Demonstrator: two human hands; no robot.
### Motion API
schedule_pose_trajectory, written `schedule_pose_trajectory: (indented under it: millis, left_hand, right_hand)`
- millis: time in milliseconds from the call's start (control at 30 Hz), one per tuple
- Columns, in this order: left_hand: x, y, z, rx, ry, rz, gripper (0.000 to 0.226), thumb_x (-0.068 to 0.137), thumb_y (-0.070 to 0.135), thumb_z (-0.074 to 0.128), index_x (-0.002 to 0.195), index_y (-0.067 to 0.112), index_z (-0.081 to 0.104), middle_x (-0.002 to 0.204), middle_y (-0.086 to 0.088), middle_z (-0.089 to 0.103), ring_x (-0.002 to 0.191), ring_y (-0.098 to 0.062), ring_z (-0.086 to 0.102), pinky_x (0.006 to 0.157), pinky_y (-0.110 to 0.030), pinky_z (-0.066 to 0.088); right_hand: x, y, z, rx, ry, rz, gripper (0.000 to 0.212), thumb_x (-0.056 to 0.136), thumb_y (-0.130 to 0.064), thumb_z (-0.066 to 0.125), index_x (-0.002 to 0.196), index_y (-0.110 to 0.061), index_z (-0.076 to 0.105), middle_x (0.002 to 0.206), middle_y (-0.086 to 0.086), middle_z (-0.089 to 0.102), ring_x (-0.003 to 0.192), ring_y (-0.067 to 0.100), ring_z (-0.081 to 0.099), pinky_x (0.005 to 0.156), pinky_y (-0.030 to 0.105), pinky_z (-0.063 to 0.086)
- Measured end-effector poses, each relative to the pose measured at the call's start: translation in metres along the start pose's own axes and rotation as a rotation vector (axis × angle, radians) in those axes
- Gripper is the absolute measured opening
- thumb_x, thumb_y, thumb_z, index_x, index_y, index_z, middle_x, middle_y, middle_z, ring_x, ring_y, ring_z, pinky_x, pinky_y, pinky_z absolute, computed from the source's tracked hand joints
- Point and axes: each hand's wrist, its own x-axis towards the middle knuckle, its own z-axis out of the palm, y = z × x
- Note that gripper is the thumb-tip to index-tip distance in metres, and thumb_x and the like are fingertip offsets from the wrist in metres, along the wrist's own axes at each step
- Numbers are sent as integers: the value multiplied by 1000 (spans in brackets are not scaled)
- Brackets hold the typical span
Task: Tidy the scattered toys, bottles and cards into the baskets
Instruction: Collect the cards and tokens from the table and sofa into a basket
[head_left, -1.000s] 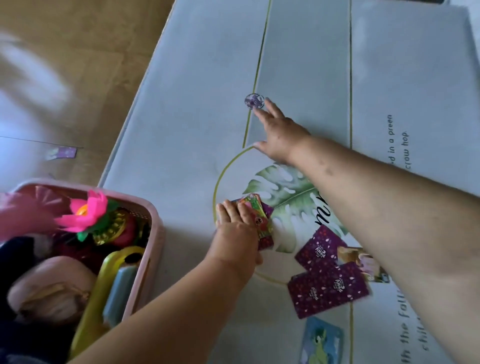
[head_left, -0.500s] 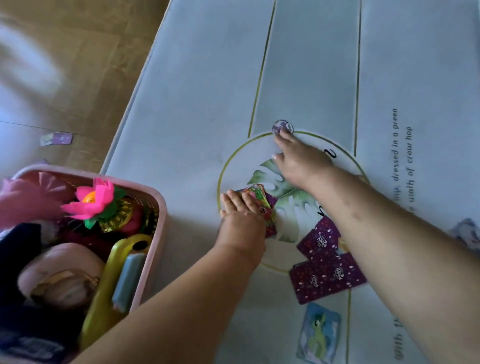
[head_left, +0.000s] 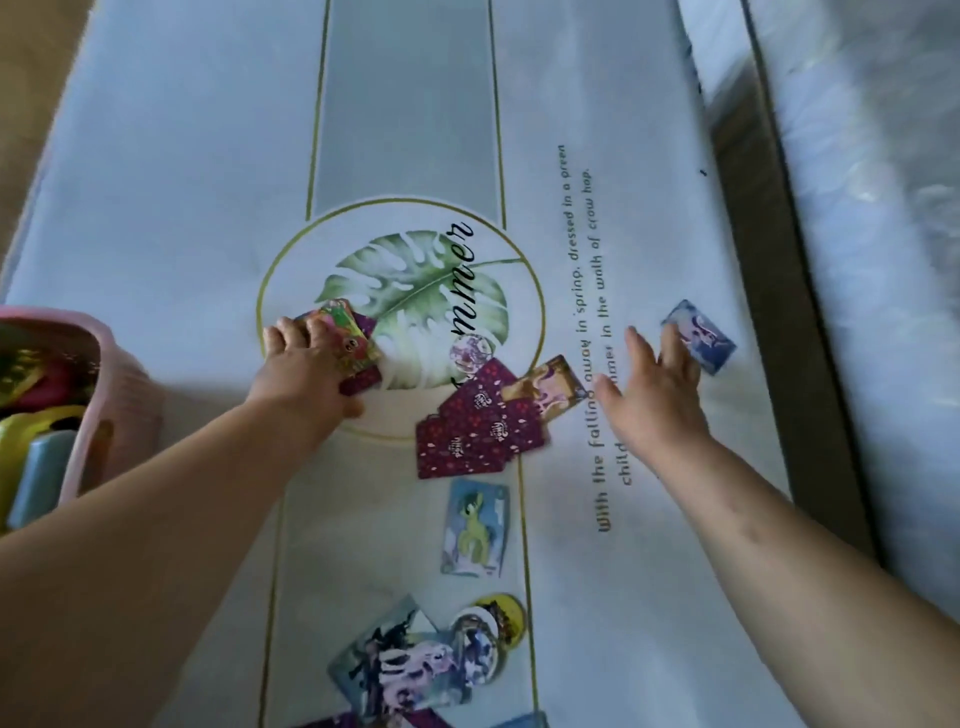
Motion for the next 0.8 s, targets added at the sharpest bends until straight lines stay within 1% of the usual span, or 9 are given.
schedule_pose_trajectory:
  millis: [100, 167, 267, 333, 400, 500, 667, 733, 800]
  left_hand:
    - [-3, 8, 2, 40, 8, -17, 107, 79, 35, 78, 155, 9, 7, 160, -24, 4, 149, -36, 4, 114, -52, 28]
    - [-13, 18, 8, 66, 33, 65, 91, 86, 31, 68, 154, 12, 11, 159, -18, 9, 146, -36, 11, 111, -54, 33]
    - [-41, 43, 26, 81, -37, 217, 84, 86, 21, 58, 155, 18, 10, 159, -9, 7, 145, -36, 8, 111, -54, 33]
    - [-61, 60, 37, 24, -92, 254, 87, 86, 31, 61, 155, 18, 8, 160, -7, 4, 147, -33, 1, 117, -49, 22]
    - [-76, 71, 44, -31, -105, 262, 83, 92, 33, 56, 156, 20, 6, 163, -2, -3, 150, -30, -8, 121, -43, 10]
    - [-90, 68, 62, -60, -124, 293, 76, 96, 27, 46, 157, 21, 1, 164, 0, -12, 150, -27, -13, 121, -39, 2]
    - [-143, 47, 96, -98, -123, 321, 75, 96, 17, 42, 157, 24, 0, 164, -1, -13, 151, -21, -12, 123, -35, 5]
    - [-168, 42, 105, -77, -153, 321, 75, 96, 14, 42, 157, 22, 1, 164, 0, -14, 150, -19, -14, 123, -34, 4]
    - [-190, 43, 116, -87, -172, 351, 72, 95, 15, 43, 157, 18, 6, 164, 1, -10, 151, -19, -12, 123, -35, 7]
  right_hand:
    - [34, 41, -8, -13, -67, 191, 79, 91, -54, 48, 152, -17, 13, 160, 15, -3, 147, 35, -2, 116, 49, 15]
    - [37, 52, -3, 4, -91, 189, 81, 91, -58, 44, 151, -14, 14, 160, 12, 2, 147, 31, -1, 116, 51, 18]
    - [16, 40, 9, -15, -136, 7, 72, 94, -59, 34, 150, -18, 16, 160, 9, 2, 148, 27, 0, 117, 51, 19]
    - [-8, 20, 19, -10, -174, -129, 66, 96, -59, 29, 151, -23, 17, 161, 4, 1, 148, 25, 0, 116, 53, 17]
    - [-35, -3, 26, 0, -240, -240, 61, 98, -57, 24, 152, -29, 16, 162, -1, -5, 149, 24, -5, 117, 57, 11]
    - [-76, -25, 40, -22, -341, -376, 60, 100, -55, 23, 153, -33, 6, 161, -2, -16, 147, 22, -16, 117, 59, -2]
    - [-141, -3, 62, -36, -339, -427, 60, 101, -49, 27, 153, -32, 3, 161, -1, -17, 147, 23, -17, 117, 59, -1]
    - [-166, 9, 62, -51, -385, -445, 62, 100, -51, 29, 153, -33, 2, 161, 0, -18, 147, 23, -18, 118, 57, 0]
    - [-189, 24, 56, -28, -443, -452, 64, 99, -52, 34, 153, -32, 9, 161, -1, -15, 148, 23, -14, 119, 53, 4]
